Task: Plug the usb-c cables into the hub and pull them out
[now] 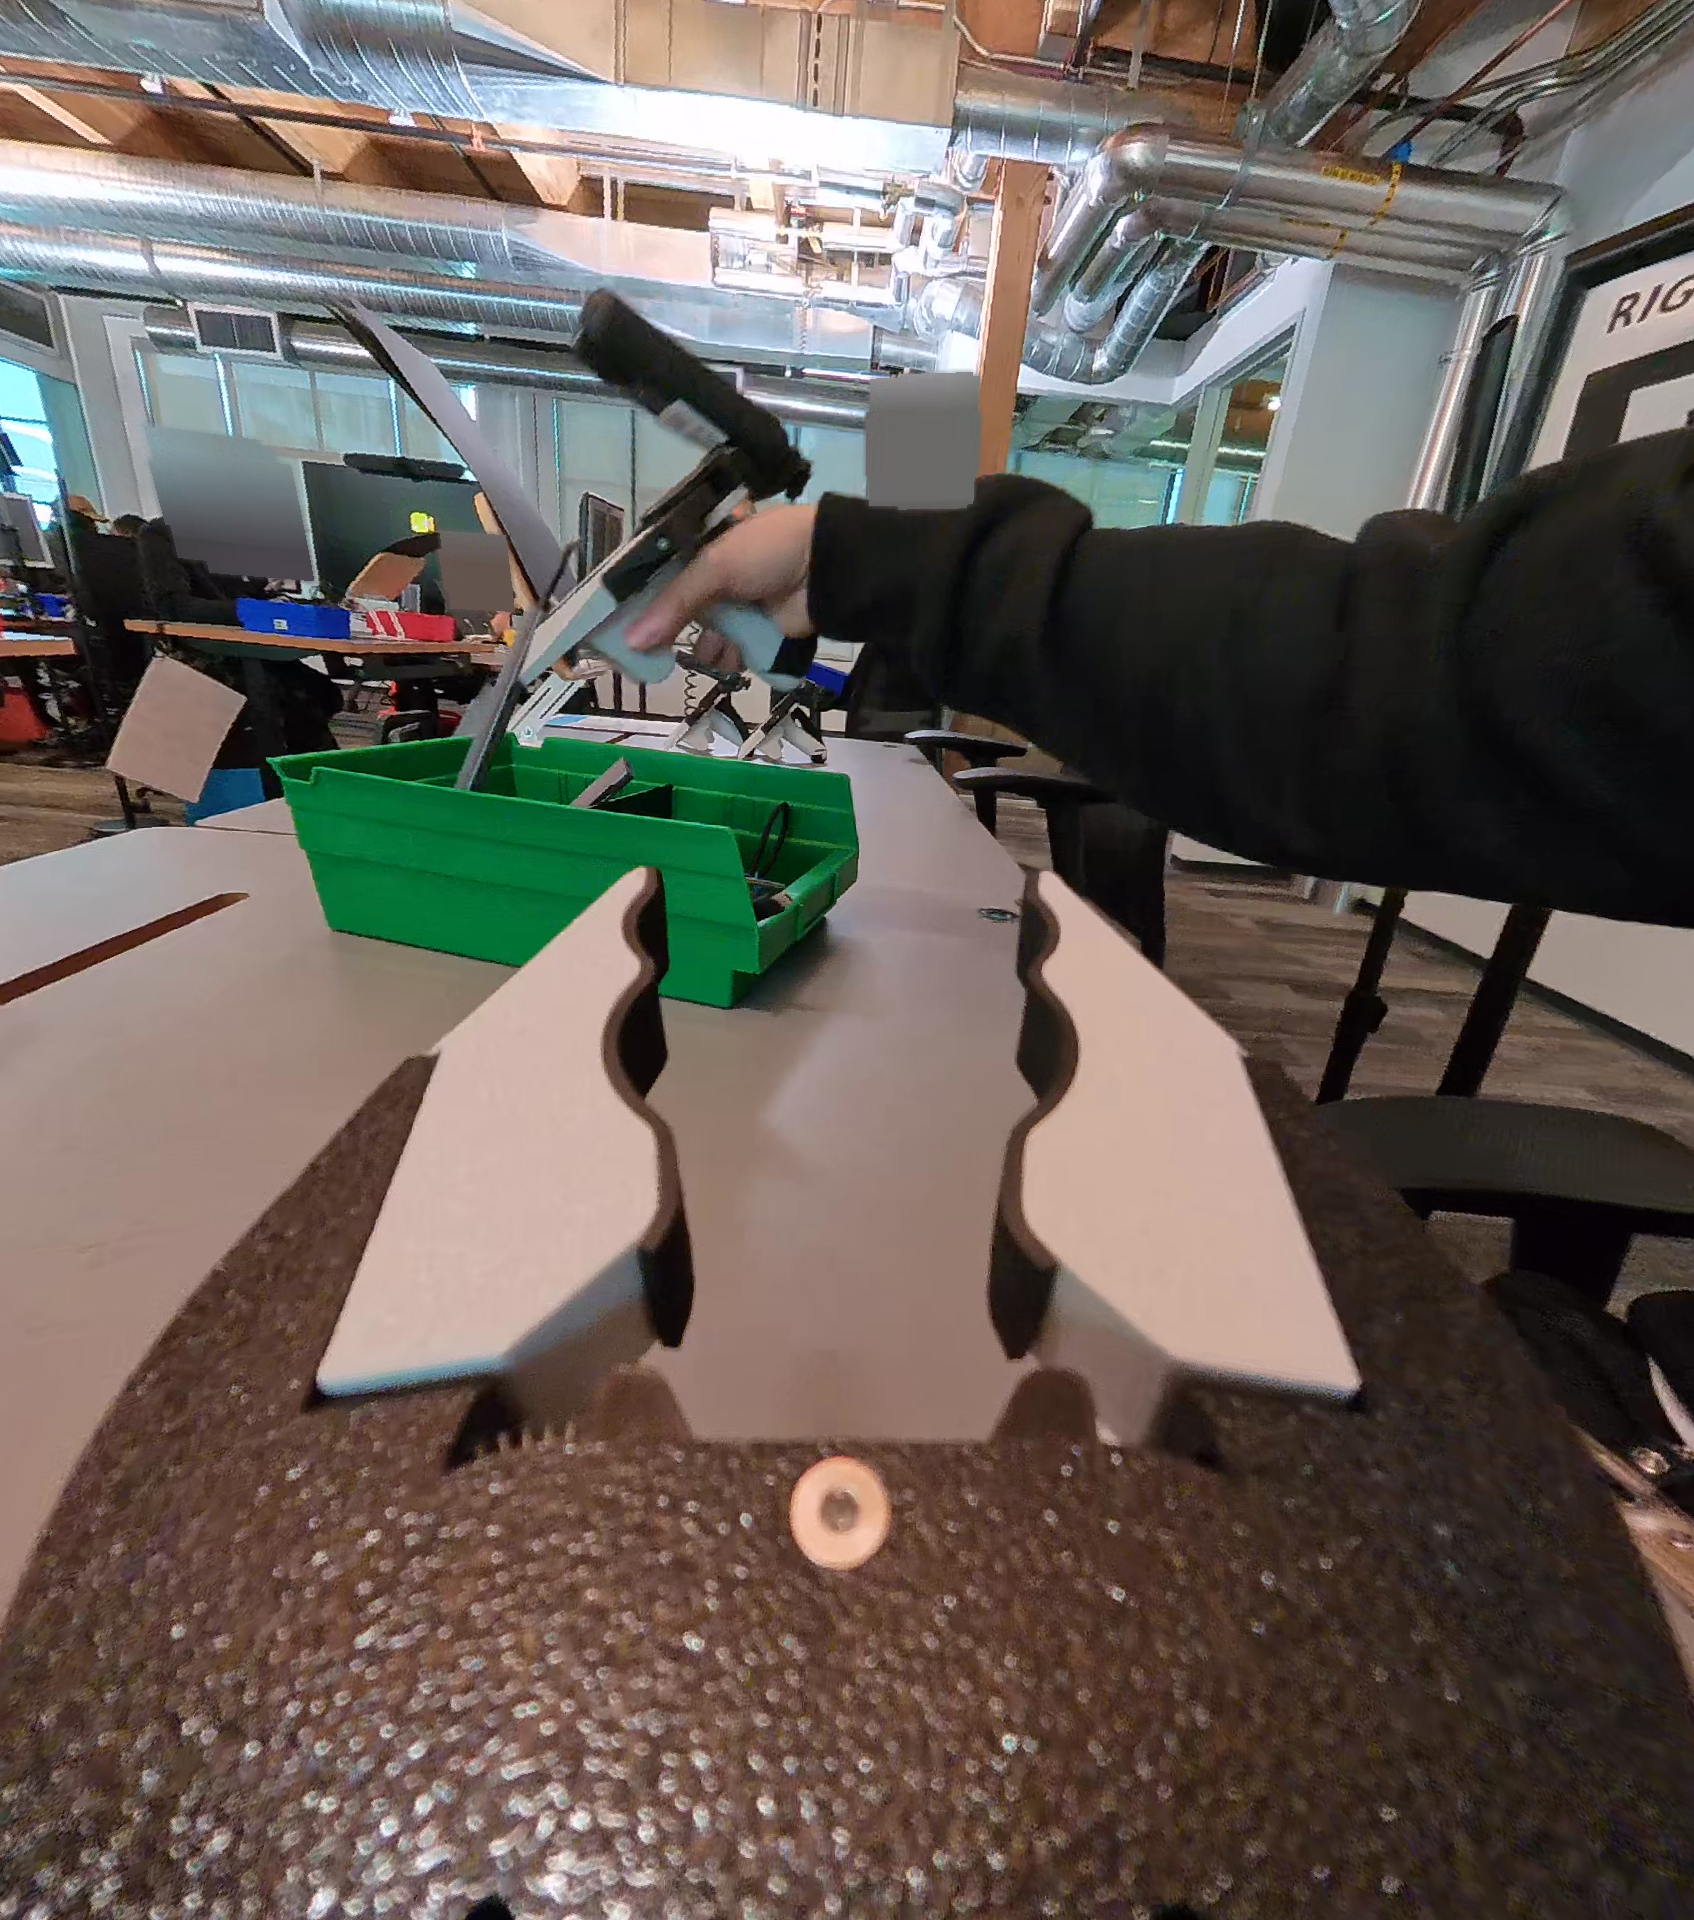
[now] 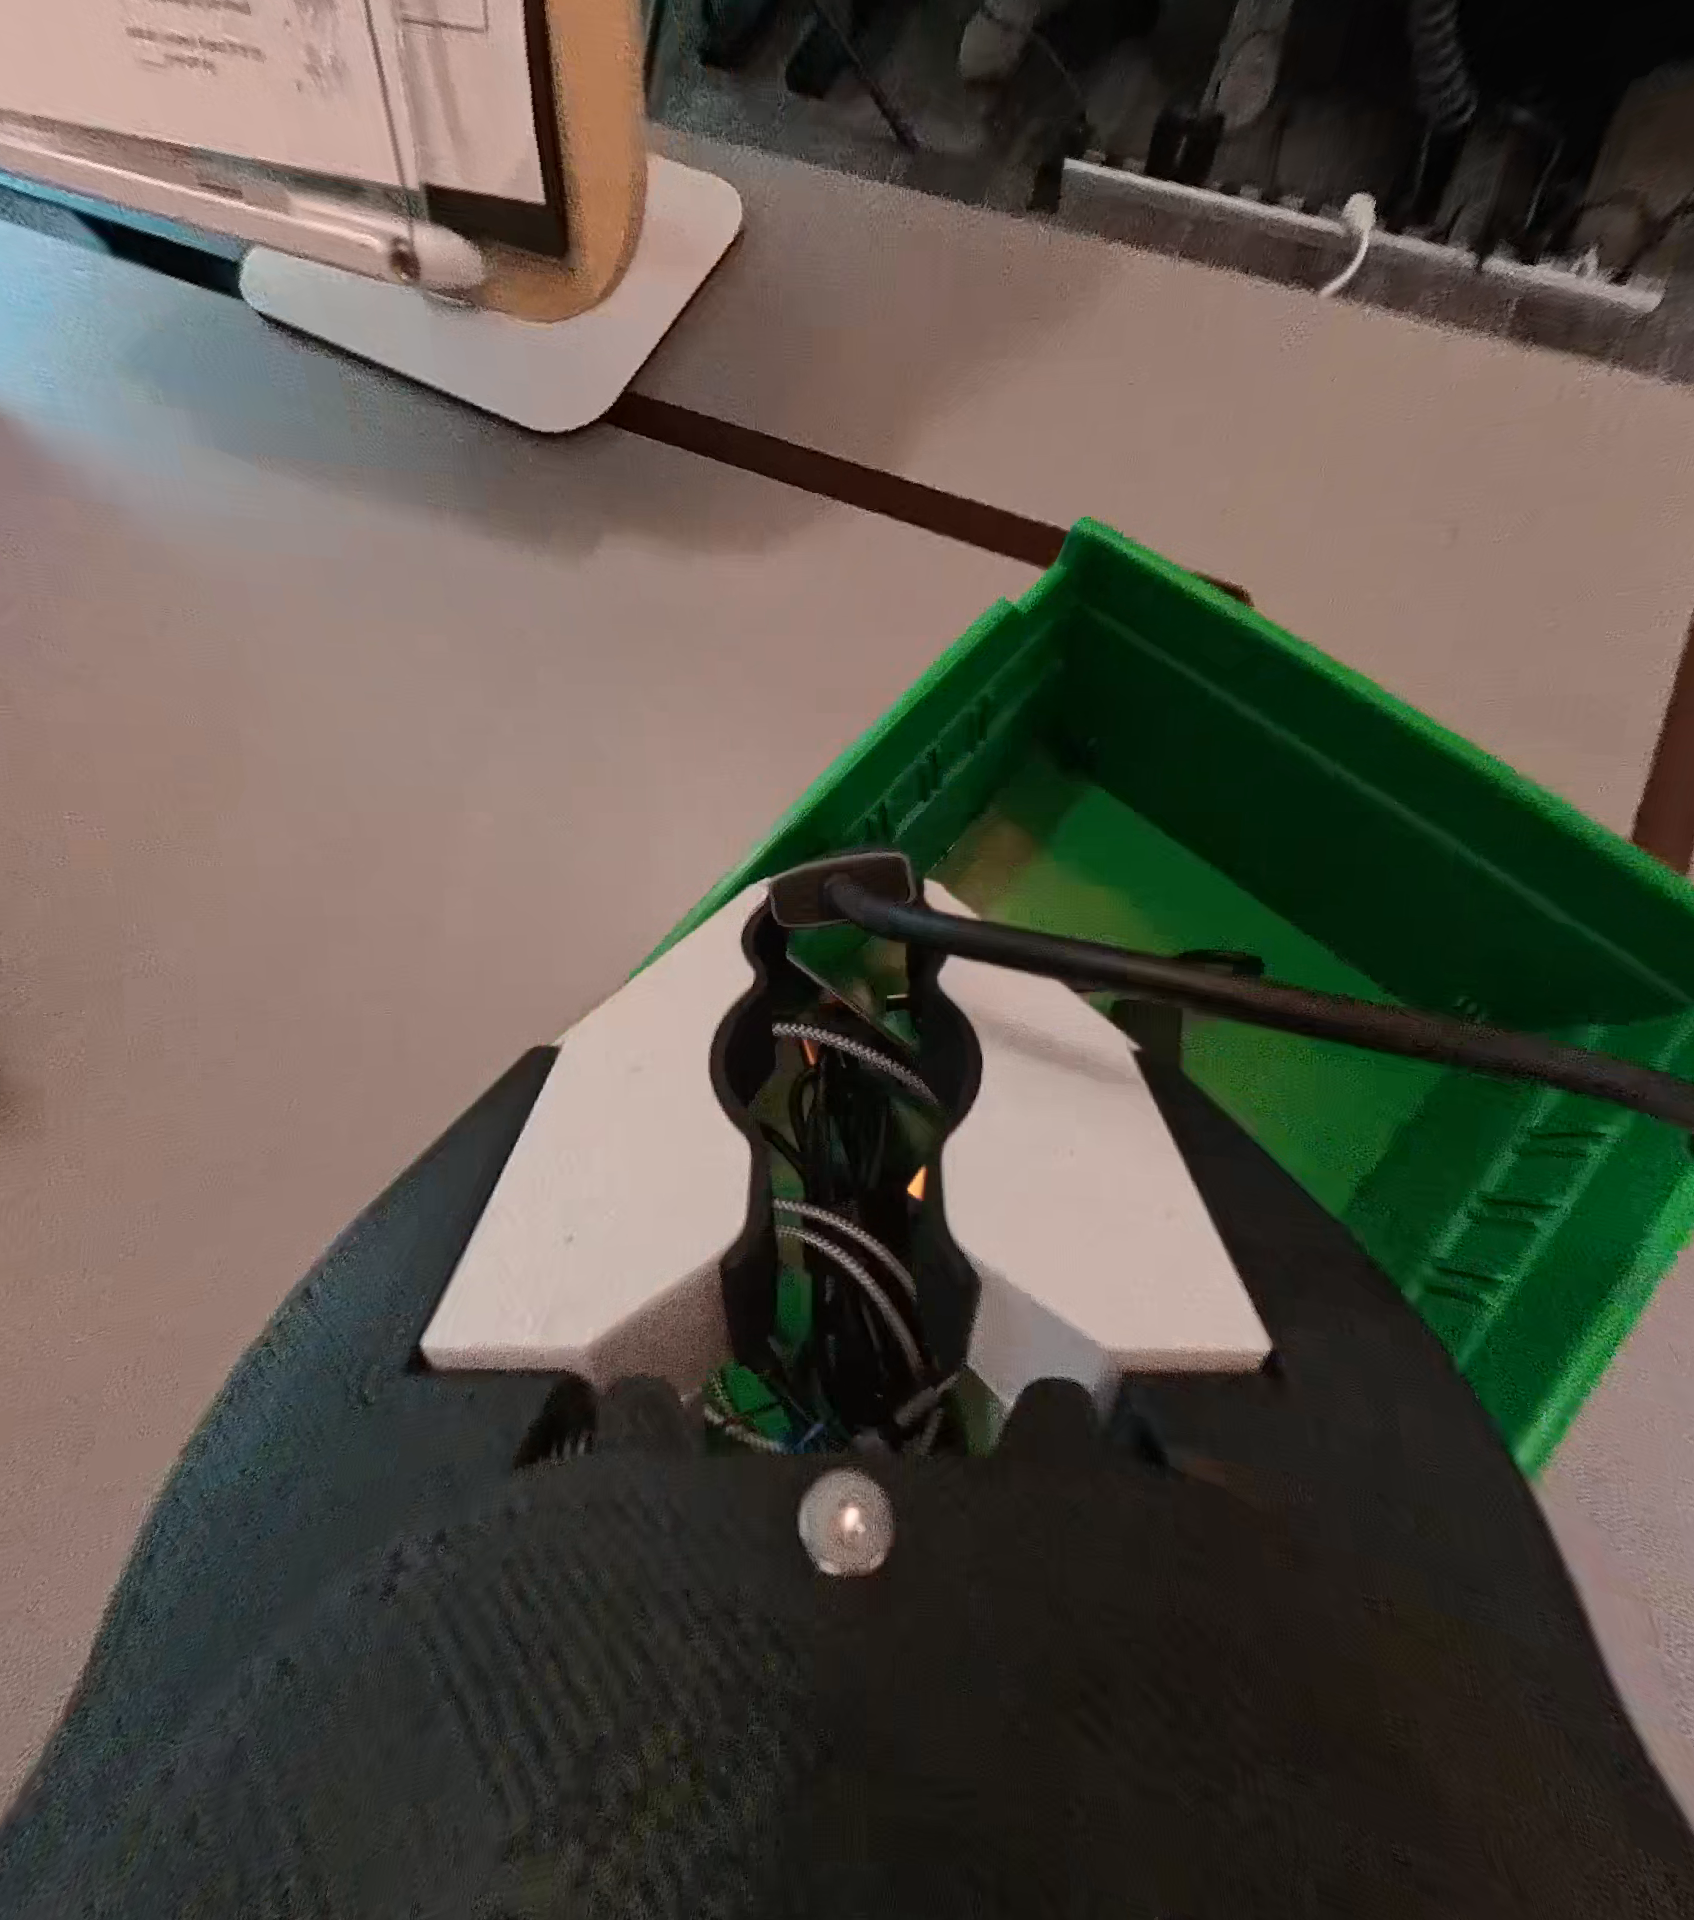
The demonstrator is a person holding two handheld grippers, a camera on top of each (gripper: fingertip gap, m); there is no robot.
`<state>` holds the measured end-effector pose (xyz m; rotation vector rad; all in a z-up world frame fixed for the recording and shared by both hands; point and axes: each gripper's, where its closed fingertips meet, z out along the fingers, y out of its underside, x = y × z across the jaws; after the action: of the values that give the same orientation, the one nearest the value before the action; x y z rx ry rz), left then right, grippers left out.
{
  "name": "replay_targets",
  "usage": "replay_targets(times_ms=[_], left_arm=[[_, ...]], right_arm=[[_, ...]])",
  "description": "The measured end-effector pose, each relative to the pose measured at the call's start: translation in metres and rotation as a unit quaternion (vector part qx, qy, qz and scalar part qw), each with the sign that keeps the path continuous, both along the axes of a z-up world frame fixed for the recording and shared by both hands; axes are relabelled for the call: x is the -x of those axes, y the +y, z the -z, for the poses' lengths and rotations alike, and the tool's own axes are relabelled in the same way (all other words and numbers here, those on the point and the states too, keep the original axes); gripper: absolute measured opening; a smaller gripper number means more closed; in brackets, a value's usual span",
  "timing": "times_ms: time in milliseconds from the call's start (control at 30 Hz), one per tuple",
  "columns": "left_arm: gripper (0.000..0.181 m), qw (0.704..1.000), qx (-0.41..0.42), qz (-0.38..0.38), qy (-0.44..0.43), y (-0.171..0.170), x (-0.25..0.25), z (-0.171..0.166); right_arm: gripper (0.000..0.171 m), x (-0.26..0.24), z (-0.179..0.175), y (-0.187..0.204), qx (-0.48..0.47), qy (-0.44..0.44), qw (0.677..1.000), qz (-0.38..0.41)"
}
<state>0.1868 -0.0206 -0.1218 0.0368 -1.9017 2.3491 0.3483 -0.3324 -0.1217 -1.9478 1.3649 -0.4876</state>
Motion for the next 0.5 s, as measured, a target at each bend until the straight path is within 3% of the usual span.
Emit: replay_targets(times_ms=[100, 300, 500], left_arm=[[0.066, 1.000, -0.007, 0.002, -0.002, -0.001, 0.001, 0.002], [0.066, 1.000, -0.004, 0.011, 0.002, -0.003, 0.004, 0.000], [0.066, 1.000, -0.013, 0.006, -0.003, -0.004, 0.003, 0.004]], right_arm=[[0.028, -0.007, 0.012, -0.015, -0.031, 0.019, 0.998, 0.048], [0.037, 0.008, 0.019, -0.049, 0.005, 0.036, 0.994, 0.104], [0.036, 0.050, -0.015, -0.040, -0.016, -0.067, 0.989, 0.128]])
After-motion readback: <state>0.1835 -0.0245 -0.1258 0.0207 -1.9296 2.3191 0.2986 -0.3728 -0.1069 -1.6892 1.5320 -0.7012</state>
